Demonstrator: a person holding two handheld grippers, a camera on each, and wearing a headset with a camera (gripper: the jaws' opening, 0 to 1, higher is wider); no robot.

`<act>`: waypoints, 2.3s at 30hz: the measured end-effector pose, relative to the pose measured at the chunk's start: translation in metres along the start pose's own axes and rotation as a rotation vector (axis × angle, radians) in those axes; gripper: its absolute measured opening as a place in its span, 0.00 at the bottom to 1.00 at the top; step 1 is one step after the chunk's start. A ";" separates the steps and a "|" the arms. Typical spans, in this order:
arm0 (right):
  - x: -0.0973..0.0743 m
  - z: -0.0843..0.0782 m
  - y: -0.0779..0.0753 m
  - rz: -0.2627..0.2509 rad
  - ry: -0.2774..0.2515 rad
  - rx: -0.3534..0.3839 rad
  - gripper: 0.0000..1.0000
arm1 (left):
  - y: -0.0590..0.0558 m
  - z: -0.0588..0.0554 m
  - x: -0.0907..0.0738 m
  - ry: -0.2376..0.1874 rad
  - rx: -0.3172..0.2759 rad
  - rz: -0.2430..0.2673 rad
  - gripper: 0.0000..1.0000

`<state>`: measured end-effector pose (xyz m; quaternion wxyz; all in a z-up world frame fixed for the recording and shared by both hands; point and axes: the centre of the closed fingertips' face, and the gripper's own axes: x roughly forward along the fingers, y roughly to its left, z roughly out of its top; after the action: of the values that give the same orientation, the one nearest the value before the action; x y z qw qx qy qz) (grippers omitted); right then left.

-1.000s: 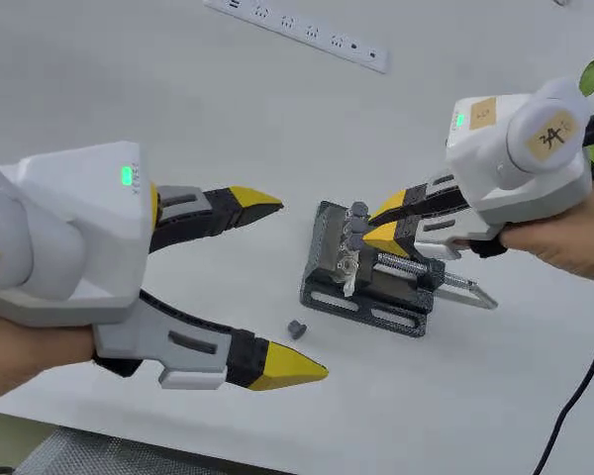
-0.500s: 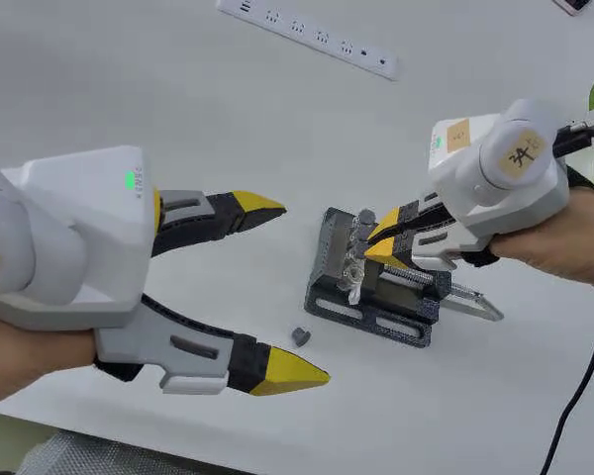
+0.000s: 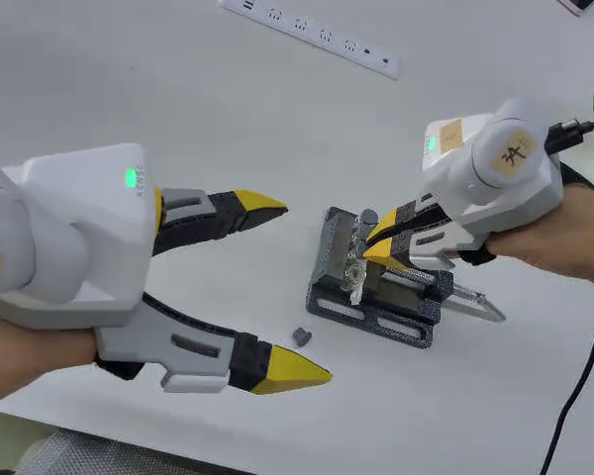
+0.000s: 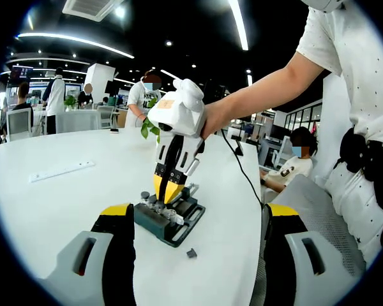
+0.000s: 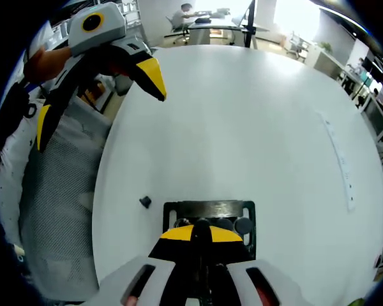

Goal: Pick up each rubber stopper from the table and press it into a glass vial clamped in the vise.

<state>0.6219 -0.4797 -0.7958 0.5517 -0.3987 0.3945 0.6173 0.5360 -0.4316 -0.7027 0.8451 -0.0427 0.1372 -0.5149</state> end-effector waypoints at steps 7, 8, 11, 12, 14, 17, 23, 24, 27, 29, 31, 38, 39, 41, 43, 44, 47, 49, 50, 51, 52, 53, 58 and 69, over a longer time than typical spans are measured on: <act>0.000 -0.001 -0.001 0.027 0.011 0.027 0.02 | 0.000 0.001 0.000 -0.002 0.002 0.002 0.82; 0.000 -0.001 -0.001 0.028 0.013 0.024 0.02 | 0.000 0.001 -0.001 -0.003 0.001 0.003 0.82; 0.000 -0.001 -0.001 0.033 0.016 0.026 0.02 | 0.001 0.000 -0.001 -0.002 0.001 0.004 0.82; 0.000 -0.001 -0.001 0.035 0.016 0.029 0.02 | 0.001 0.000 -0.001 -0.002 0.000 0.004 0.82; 0.000 0.000 0.000 0.040 0.014 0.033 0.02 | 0.001 0.000 -0.001 -0.002 0.002 0.003 0.81; 0.000 -0.001 -0.001 0.041 0.014 0.033 0.02 | 0.001 -0.001 -0.001 -0.002 0.002 0.004 0.81; -0.001 -0.001 -0.001 0.037 0.023 0.016 0.02 | 0.001 -0.001 -0.001 -0.005 -0.001 0.007 0.81; -0.001 -0.001 -0.001 0.034 0.025 0.013 0.02 | 0.001 0.000 -0.001 -0.007 -0.003 0.008 0.81; -0.001 -0.001 -0.001 0.029 0.033 0.006 0.02 | 0.002 -0.001 -0.001 -0.007 -0.003 0.009 0.81; -0.001 -0.001 -0.001 0.027 0.042 -0.001 0.02 | 0.002 -0.001 -0.001 -0.009 -0.003 0.010 0.81; 0.000 -0.001 -0.002 0.027 0.052 0.007 0.02 | 0.002 -0.001 -0.001 -0.010 -0.004 0.011 0.81; 0.000 -0.001 -0.002 0.039 0.067 0.025 0.02 | 0.002 0.000 -0.002 -0.015 -0.005 0.015 0.81; 0.000 -0.001 -0.001 0.038 0.072 0.020 0.02 | 0.002 -0.001 -0.002 -0.015 -0.005 0.014 0.81; 0.001 -0.001 -0.002 0.039 0.076 0.017 0.01 | 0.002 -0.001 -0.002 -0.016 -0.007 0.015 0.81; 0.001 -0.001 -0.002 0.040 0.077 0.019 0.01 | 0.002 -0.001 -0.002 -0.013 -0.004 0.014 0.81; 0.001 -0.001 -0.002 0.041 0.078 0.016 0.01 | 0.002 -0.001 -0.002 -0.014 -0.004 0.013 0.80; 0.001 -0.001 -0.001 0.041 0.082 0.021 0.01 | 0.002 0.000 -0.002 -0.016 -0.004 0.012 0.80; 0.002 -0.001 -0.002 0.038 0.088 0.022 0.01 | 0.003 0.001 -0.001 -0.021 -0.005 0.012 0.80; 0.002 -0.001 -0.001 0.039 0.090 0.019 0.01 | 0.003 0.002 -0.001 -0.021 -0.006 0.012 0.80; 0.002 0.000 -0.001 0.039 0.091 0.018 0.01 | 0.003 0.002 -0.001 -0.020 -0.005 0.012 0.80; 0.002 -0.001 0.000 0.039 0.092 0.024 0.01 | 0.003 0.002 -0.001 -0.019 -0.005 0.010 0.80; 0.002 -0.001 0.000 0.039 0.092 0.024 0.00 | 0.003 0.002 0.000 -0.019 -0.003 0.008 0.80; 0.002 0.000 0.000 0.042 0.101 0.016 0.00 | 0.002 0.003 0.001 -0.020 -0.001 0.005 0.80; 0.004 -0.001 -0.002 0.050 0.132 0.008 0.00 | 0.003 0.003 0.003 -0.023 -0.001 0.001 0.80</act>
<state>0.6239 -0.4786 -0.8003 0.5107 -0.4262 0.4423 0.6016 0.5405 -0.4334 -0.7009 0.8469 -0.0488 0.1280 -0.5138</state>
